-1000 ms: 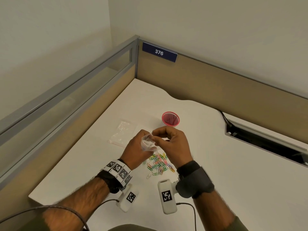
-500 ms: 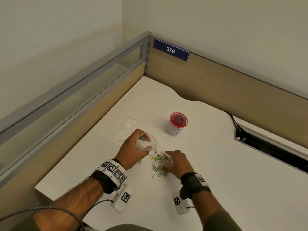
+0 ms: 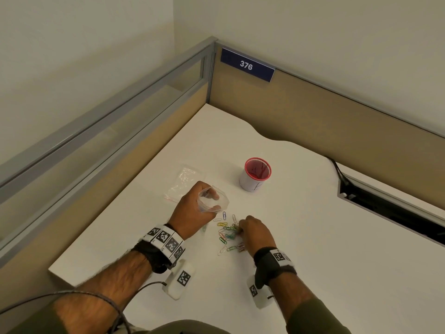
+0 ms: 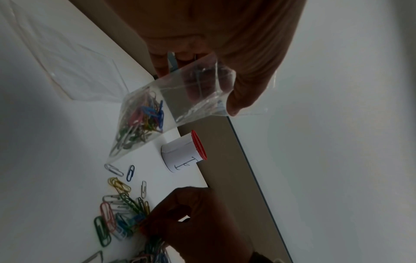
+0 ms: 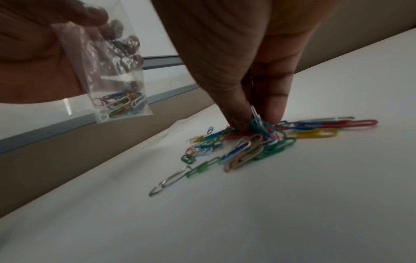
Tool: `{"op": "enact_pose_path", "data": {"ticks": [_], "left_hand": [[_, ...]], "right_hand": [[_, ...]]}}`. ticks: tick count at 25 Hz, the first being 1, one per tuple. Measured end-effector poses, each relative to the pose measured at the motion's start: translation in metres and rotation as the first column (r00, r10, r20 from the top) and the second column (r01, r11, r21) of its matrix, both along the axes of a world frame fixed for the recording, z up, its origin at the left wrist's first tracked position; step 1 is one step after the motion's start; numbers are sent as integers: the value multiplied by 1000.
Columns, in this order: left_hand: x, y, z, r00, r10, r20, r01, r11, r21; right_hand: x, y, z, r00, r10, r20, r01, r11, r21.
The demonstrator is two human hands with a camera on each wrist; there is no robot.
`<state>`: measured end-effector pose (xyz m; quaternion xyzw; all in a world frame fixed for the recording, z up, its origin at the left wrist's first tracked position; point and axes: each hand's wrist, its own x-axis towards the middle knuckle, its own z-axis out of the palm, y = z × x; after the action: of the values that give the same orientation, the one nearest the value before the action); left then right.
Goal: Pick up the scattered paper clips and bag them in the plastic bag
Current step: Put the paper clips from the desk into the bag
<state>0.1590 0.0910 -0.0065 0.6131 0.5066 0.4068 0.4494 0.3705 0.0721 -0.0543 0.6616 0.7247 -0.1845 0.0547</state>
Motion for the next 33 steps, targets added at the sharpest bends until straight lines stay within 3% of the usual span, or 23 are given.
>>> {"op": "enact_pose_path", "data": {"ticks": [5, 8, 14, 18, 23, 28, 33], "left_hand": [[0, 1, -2, 1000, -4, -11, 4, 1000, 2], [3, -1, -1, 1000, -8, -11, 8, 1000, 11], [3, -5, 2, 1000, -16, -12, 17, 1000, 23], [-1, -5, 1, 1000, -12, -18, 12, 1000, 20], [0, -5, 5, 999, -12, -32, 13, 1000, 14], [-1, 0, 5, 999, -10, -31, 11, 1000, 13], [4, -1, 3, 999, -13, -38, 13, 1000, 8]], "right_hand": [[15, 1, 10, 962, -215, -168, 219, 976, 0], [23, -2, 12, 943, -232, -239, 246, 969, 29], [23, -19, 5, 992, -109, -65, 98, 984, -145], [12, -24, -4, 999, -12, 39, 14, 999, -33], [10, -21, -7, 999, -26, 42, 25, 999, 35], [20, -13, 18, 961, -214, -177, 224, 974, 43], [12, -5, 89, 779, -232, -583, 380, 914, 144]]}}
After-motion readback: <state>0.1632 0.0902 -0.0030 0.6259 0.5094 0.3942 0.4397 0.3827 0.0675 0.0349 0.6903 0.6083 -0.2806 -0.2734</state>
